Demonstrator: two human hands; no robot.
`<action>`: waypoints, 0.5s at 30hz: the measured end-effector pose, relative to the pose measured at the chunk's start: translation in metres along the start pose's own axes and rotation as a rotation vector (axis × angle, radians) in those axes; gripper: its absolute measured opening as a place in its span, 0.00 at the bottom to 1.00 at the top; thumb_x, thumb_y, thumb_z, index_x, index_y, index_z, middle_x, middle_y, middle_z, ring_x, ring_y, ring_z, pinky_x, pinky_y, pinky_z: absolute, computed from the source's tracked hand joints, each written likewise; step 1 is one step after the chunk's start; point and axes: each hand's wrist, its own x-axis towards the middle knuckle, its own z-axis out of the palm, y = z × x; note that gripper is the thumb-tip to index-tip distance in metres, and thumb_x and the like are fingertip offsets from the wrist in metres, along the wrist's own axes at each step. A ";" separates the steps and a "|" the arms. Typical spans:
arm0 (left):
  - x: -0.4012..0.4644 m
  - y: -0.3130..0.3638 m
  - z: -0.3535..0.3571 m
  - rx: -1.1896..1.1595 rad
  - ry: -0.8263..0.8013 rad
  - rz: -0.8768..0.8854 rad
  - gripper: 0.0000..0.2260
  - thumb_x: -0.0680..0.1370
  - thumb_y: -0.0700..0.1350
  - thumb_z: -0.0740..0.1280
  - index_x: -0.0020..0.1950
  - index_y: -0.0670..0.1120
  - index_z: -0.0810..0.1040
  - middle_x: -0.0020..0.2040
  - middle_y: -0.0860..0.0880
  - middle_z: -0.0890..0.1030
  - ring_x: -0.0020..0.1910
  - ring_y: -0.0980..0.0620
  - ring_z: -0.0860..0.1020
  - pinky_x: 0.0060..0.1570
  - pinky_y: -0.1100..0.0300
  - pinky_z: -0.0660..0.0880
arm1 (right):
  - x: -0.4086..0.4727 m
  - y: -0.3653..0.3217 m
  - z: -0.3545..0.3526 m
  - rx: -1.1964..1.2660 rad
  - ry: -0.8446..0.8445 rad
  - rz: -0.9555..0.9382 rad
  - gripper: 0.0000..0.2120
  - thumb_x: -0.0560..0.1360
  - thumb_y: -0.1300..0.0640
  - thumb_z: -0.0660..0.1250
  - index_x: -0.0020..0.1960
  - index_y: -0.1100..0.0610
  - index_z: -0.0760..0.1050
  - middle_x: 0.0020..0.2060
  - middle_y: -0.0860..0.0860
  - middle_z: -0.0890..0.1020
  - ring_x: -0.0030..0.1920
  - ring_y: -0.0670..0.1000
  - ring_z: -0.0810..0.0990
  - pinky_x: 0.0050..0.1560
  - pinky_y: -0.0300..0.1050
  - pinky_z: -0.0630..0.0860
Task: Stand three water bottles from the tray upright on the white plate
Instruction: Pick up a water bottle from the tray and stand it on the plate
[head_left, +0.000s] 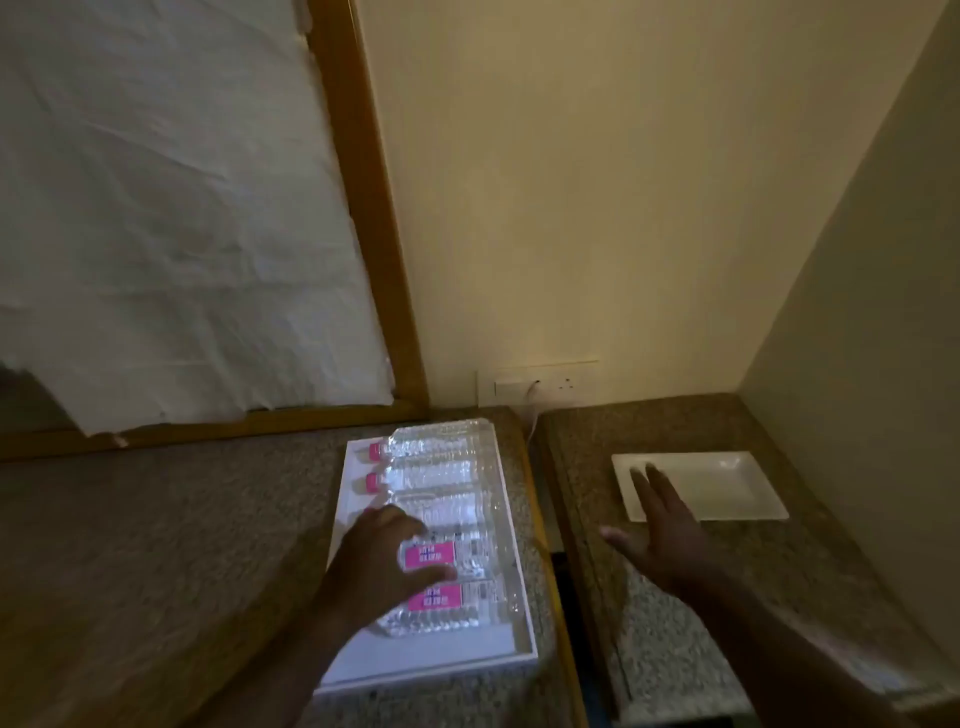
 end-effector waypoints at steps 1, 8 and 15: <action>-0.010 -0.002 0.006 0.030 -0.062 0.007 0.35 0.61 0.79 0.64 0.55 0.55 0.79 0.52 0.59 0.77 0.53 0.59 0.74 0.49 0.70 0.65 | -0.008 0.004 0.005 -0.016 -0.059 0.016 0.52 0.65 0.18 0.51 0.79 0.46 0.45 0.80 0.48 0.46 0.78 0.53 0.51 0.71 0.60 0.61; -0.047 -0.017 0.034 0.199 -0.192 -0.042 0.39 0.64 0.70 0.70 0.70 0.51 0.72 0.69 0.53 0.72 0.67 0.52 0.71 0.63 0.59 0.69 | -0.046 0.030 0.035 -0.142 -0.183 0.080 0.47 0.69 0.24 0.53 0.78 0.52 0.53 0.79 0.56 0.54 0.76 0.58 0.58 0.68 0.57 0.68; -0.034 -0.010 0.020 0.248 -0.313 -0.056 0.32 0.66 0.60 0.75 0.66 0.53 0.71 0.64 0.54 0.76 0.61 0.54 0.75 0.55 0.62 0.72 | -0.056 0.055 0.058 -0.333 -0.365 0.127 0.42 0.76 0.31 0.57 0.80 0.52 0.45 0.79 0.56 0.41 0.78 0.59 0.40 0.75 0.60 0.53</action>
